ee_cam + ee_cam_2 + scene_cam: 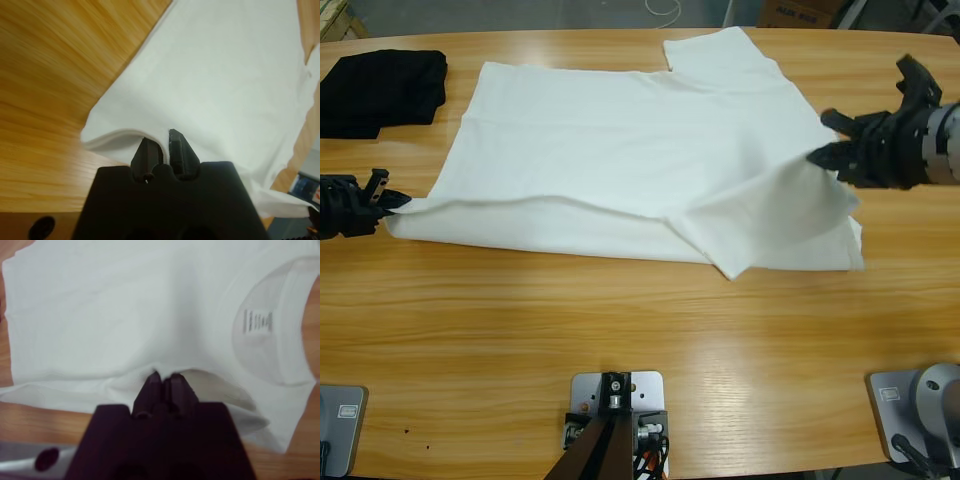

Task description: Fold clothes

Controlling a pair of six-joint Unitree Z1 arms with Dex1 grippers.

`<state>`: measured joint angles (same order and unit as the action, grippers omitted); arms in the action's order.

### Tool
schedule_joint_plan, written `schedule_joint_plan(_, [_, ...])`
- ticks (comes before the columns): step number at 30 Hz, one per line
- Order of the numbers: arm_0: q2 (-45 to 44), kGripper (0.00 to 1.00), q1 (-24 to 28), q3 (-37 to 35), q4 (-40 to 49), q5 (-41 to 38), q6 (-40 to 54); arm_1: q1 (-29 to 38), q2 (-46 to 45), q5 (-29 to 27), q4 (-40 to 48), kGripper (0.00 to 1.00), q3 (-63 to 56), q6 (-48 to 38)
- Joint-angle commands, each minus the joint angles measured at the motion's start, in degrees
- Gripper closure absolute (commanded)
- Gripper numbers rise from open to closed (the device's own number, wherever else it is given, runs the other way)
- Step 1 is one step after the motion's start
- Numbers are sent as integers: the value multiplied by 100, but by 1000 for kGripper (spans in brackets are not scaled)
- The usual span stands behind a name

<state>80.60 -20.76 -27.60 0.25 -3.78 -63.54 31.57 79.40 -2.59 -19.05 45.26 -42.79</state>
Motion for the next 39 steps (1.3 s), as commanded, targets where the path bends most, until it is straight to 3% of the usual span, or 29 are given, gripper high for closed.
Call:
schedule_joint_plan(1, [276,1000,291,-35,-80,-52,149,-318,399,145,33,1000,32,342])
schedule_joint_plan(32, [1775,1000,494,-461,-1059,-348,422,-527,501,-114,26,1000,-103,345])
schedule_joint_plan(33, [1853,737,494,-482,-1078,-388,446,-529,531,-105,34,1000,-105,349])
schedule_joint_plan(34, [1933,180,504,-503,-1080,-501,518,-529,573,-54,57,1000,-105,351])
schedule_joint_plan(35, [1984,24,536,-506,-1080,-603,610,-529,624,23,75,804,-98,351])
schedule_joint_plan(36, [2020,2,553,-501,-1080,-659,620,-529,647,27,75,283,-96,347])
schedule_joint_plan(37, [2039,1,562,-503,-1080,-699,622,-529,640,0,66,38,-96,340])
schedule_joint_plan(39, [2007,0,562,-499,-1080,-720,649,-529,586,-7,-31,0,-61,324])
